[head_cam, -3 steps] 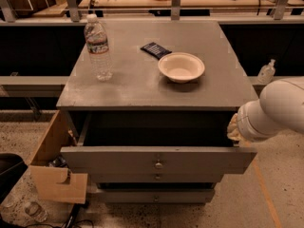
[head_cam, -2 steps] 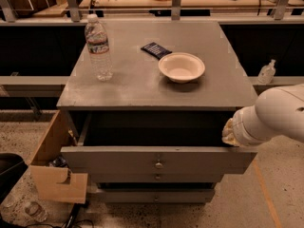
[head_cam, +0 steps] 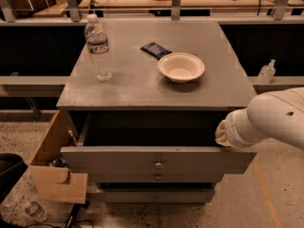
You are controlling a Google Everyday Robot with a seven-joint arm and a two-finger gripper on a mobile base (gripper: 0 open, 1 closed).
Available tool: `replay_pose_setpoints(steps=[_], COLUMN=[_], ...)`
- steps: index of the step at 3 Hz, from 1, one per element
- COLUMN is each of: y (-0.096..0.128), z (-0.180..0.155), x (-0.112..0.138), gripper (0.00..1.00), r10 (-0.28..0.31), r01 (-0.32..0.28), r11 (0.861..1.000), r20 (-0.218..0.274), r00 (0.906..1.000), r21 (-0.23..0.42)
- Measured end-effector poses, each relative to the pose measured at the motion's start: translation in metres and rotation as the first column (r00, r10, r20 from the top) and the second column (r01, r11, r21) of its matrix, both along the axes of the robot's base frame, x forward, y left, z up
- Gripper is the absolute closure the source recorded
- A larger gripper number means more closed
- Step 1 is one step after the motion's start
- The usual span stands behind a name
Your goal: Open top drawer
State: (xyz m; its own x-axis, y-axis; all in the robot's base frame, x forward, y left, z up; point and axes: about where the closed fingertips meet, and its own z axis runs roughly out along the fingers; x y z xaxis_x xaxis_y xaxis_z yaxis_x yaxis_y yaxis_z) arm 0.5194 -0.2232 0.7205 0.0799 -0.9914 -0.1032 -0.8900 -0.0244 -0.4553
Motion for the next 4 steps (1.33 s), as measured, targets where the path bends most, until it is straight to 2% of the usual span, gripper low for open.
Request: replay_pose_setpoints(steps=[2,4], y=[0.011,0.011], z=[-0.003,-0.030], x=[0.020,0.025], gripper=[1.00,1.00], r10=[0.074,0.097], r01=[-0.074,-0.099], r11=[0.997,0.994], r20=[0.044,0.032], r00=[0.9963,0.9947], r21=[0.011,0.045])
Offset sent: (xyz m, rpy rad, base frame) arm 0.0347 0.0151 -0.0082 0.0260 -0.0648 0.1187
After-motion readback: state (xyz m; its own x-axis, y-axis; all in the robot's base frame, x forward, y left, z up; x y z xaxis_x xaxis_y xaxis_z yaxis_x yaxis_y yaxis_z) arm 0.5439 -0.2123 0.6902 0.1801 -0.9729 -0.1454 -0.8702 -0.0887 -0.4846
